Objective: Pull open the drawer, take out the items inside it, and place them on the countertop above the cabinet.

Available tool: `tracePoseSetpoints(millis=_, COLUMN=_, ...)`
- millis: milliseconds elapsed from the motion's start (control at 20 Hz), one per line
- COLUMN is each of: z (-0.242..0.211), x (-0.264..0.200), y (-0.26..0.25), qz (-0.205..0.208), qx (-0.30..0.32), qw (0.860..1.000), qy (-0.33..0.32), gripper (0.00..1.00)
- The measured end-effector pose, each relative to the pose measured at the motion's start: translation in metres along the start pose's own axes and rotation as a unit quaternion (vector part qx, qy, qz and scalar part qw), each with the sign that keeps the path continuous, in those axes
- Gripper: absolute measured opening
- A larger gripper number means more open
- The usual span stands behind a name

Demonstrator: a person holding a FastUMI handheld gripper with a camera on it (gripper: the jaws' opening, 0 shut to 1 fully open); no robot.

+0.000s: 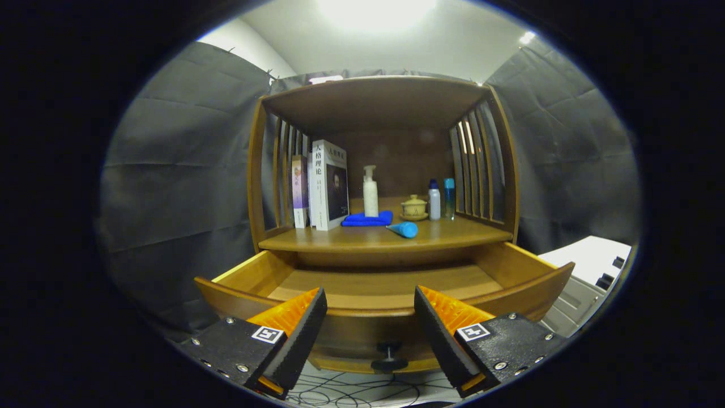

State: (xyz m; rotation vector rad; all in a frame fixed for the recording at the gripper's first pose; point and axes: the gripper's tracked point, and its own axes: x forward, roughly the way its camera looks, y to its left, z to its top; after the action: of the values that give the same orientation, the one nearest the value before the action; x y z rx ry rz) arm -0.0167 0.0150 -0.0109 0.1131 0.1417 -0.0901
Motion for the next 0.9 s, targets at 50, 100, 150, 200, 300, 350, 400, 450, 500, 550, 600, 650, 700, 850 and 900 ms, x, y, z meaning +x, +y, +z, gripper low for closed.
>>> tracePoseSetpoints(millis=50, z=-0.010, x=-0.002, y=-0.004, qz=-0.005, qx=-0.002, qw=1.000, qy=0.006, gripper=0.96)
tracePoseSetpoints(millis=100, z=-0.018, x=-0.005, y=-0.005, qz=-0.002, qx=0.002, qw=1.000, qy=0.015, gripper=0.95)
tracePoseSetpoints(millis=150, z=-0.026, x=-0.008, y=-0.002, qz=0.001, qx=0.011, qw=1.000, qy=0.020, gripper=0.95)
tracePoseSetpoints(millis=200, z=-0.036, x=-0.008, y=-0.003, qz=0.001, qx=0.019, qw=0.999, qy=0.030, gripper=0.95)
tracePoseSetpoints(millis=300, z=-0.050, x=-0.006, y=-0.007, qz=-0.001, qx=0.025, qw=0.998, qy=0.049, gripper=0.96)
tracePoseSetpoints(millis=350, z=-0.051, x=-0.006, y=-0.008, qz=-0.003, qx=0.025, qw=0.998, qy=0.053, gripper=0.95)
tracePoseSetpoints(millis=400, z=-0.052, x=-0.005, y=-0.008, qz=-0.003, qx=0.025, qw=0.998, qy=0.055, gripper=0.95)
tracePoseSetpoints(millis=450, z=-0.055, x=-0.004, y=-0.009, qz=-0.005, qx=0.023, qw=0.998, qy=0.059, gripper=0.95)
tracePoseSetpoints(millis=500, z=-0.055, x=-0.003, y=-0.011, qz=-0.008, qx=0.019, qw=0.998, qy=0.056, gripper=0.95)
tracePoseSetpoints(millis=550, z=-0.055, x=-0.002, y=-0.011, qz=-0.010, qx=0.019, qw=0.998, qy=0.054, gripper=0.94)
tracePoseSetpoints(millis=600, z=-0.054, x=-0.001, y=-0.012, qz=-0.011, qx=0.018, qw=0.998, qy=0.052, gripper=0.94)
tracePoseSetpoints(millis=650, z=-0.054, x=-0.001, y=-0.012, qz=-0.013, qx=0.021, qw=0.998, qy=0.053, gripper=0.94)
tracePoseSetpoints(millis=700, z=-0.053, x=-0.001, y=-0.013, qz=-0.016, qx=0.024, qw=0.998, qy=0.051, gripper=0.94)
tracePoseSetpoints(millis=850, z=-0.052, x=-0.001, y=-0.014, qz=-0.020, qx=0.024, qw=0.998, qy=0.050, gripper=0.92)
tracePoseSetpoints(millis=900, z=-0.052, x=-0.001, y=-0.014, qz=-0.020, qx=0.025, qw=0.998, qy=0.050, gripper=0.92)
